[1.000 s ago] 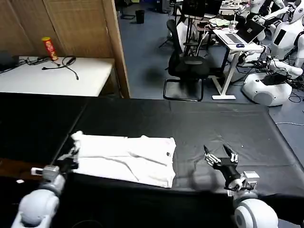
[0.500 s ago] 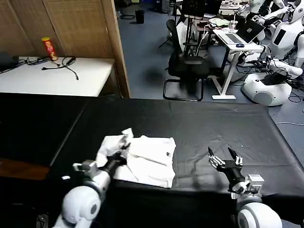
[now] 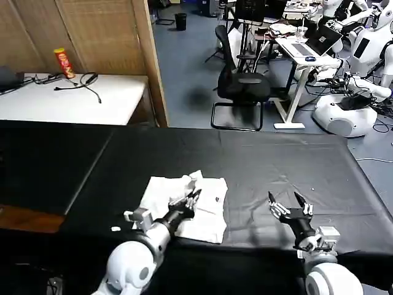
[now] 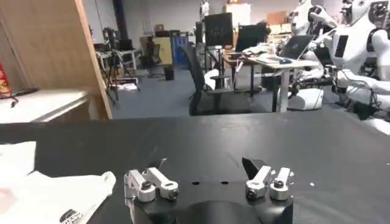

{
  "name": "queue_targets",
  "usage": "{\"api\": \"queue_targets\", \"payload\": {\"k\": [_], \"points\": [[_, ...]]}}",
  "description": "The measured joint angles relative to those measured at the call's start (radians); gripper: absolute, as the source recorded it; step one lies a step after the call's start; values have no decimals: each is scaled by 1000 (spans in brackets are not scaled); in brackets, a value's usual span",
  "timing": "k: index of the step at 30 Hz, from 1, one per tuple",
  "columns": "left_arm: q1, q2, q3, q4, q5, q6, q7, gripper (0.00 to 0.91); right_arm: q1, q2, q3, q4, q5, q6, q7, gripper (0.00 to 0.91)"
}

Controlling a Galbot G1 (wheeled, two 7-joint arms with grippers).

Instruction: Fold and organize the clothes.

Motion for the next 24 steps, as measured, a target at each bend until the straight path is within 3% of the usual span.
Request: {"api": "queue_targets", "payload": {"k": [3,4,13,19,24], "points": [[-8,-9,11,19,43,-4,0,0,-1,0,-1,2,0,0,-2,878],[-9,-13,15,26,58,-6,0,878,-1,0,-3,2,0,0,-3,878],[0,-65,40,99,121,-44,15,878,19,-23,-41,-22,2,-4,-18,878],[3,-102,17,86,-65,16,-24,878,57,-44,-95,-47,0,-20,-22,878],[1,-58,-45,57,-3,-48,11,878,117,-63,-197,-89,-45,-22,-44,878]]}}
